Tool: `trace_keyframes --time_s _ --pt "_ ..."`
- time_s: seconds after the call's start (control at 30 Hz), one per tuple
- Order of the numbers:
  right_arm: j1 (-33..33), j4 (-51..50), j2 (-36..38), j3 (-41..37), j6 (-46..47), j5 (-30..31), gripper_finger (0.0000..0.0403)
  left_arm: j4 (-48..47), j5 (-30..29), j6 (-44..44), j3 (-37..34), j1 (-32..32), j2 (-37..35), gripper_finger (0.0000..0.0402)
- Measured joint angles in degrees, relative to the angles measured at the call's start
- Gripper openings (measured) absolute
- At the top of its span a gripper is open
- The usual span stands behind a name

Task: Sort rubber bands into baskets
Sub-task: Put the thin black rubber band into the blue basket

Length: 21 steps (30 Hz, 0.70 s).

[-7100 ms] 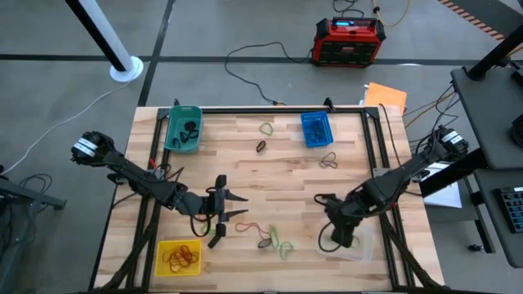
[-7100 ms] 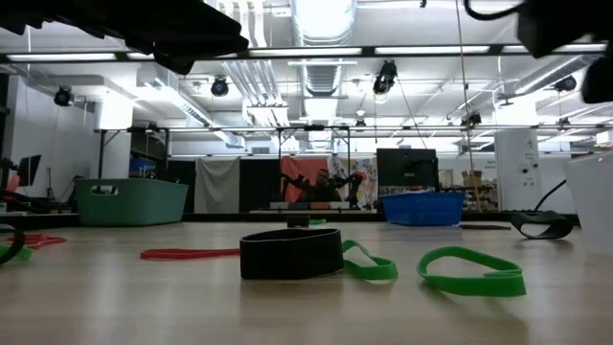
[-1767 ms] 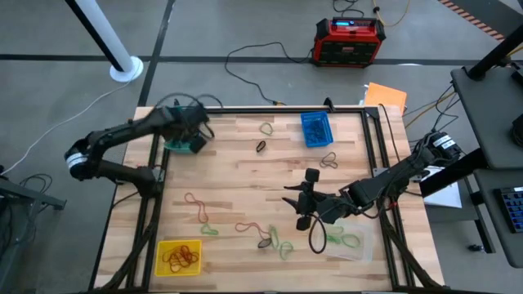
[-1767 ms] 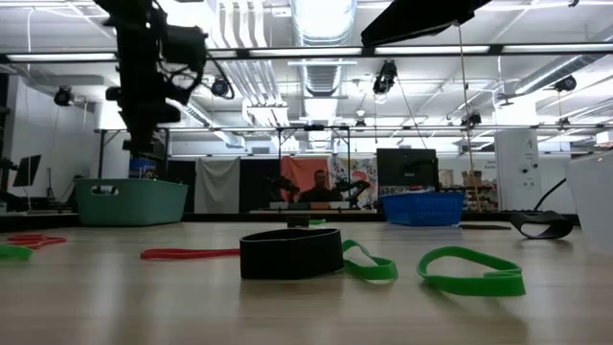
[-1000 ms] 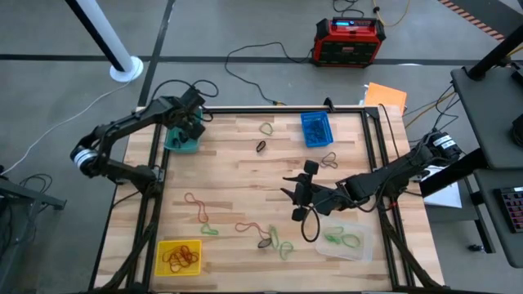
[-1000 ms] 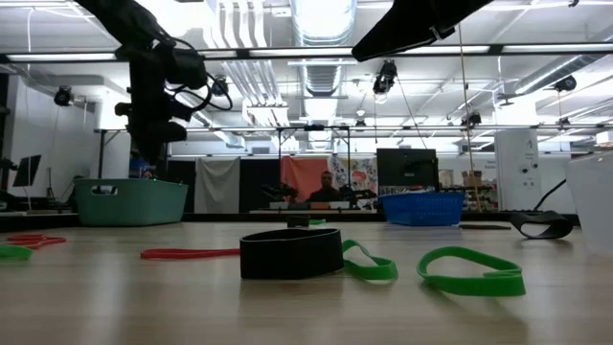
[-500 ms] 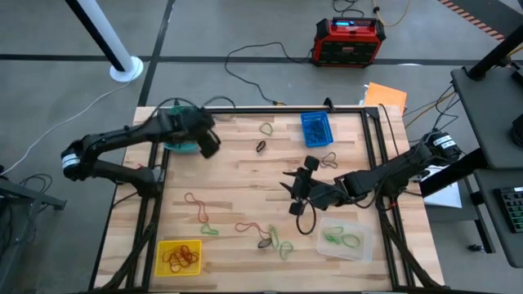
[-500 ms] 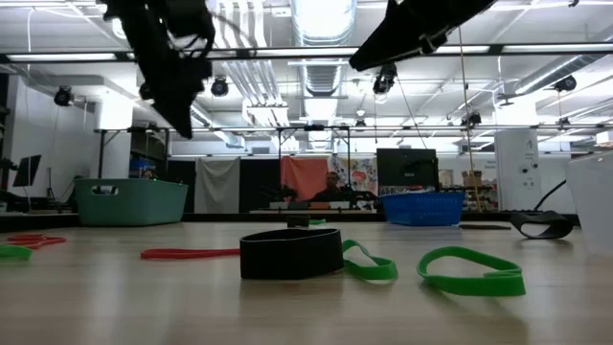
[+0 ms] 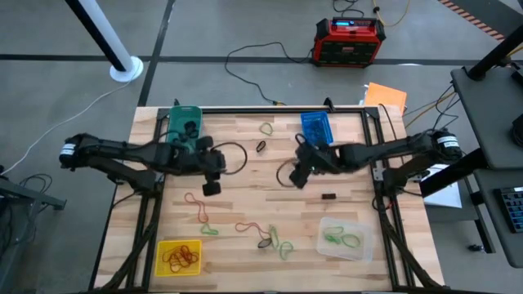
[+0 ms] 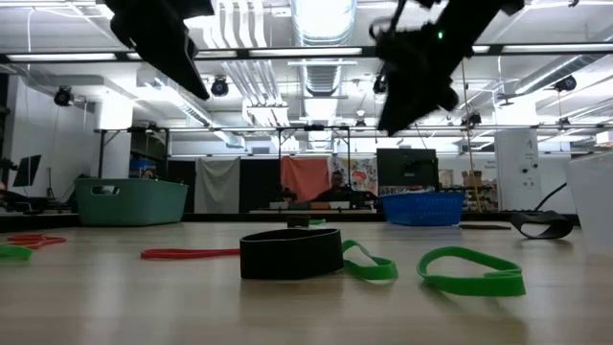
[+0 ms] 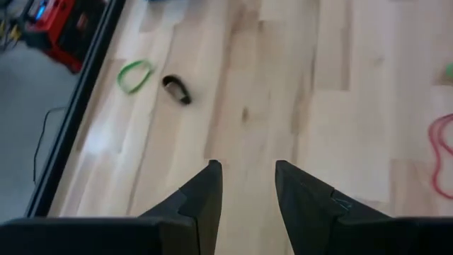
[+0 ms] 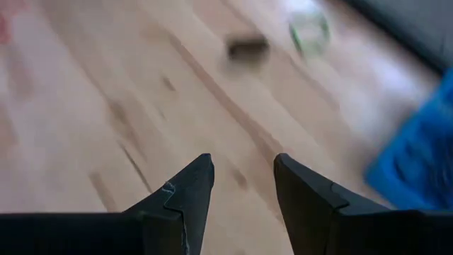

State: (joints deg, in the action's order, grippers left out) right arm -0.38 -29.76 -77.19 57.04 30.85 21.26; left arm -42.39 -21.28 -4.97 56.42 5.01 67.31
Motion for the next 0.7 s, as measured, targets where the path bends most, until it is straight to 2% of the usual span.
trace_keyframes --time_s 0.1,0.3,0.7 --pt "-3.89 -8.02 -0.07 0.0 3.35 -3.44 0.0146 0.29 -0.2 0.52 0.0 1.9 0.02 0.0116" --pt "-9.4 -21.54 -0.11 -0.02 7.83 -3.97 0.0146 0.48 -0.37 1.89 0.0 2.16 0.05 0.0117" --pt "-15.79 -20.85 -0.13 -5.42 7.72 -7.82 0.0146 4.08 -0.72 5.76 0.0 2.12 0.09 0.0117"
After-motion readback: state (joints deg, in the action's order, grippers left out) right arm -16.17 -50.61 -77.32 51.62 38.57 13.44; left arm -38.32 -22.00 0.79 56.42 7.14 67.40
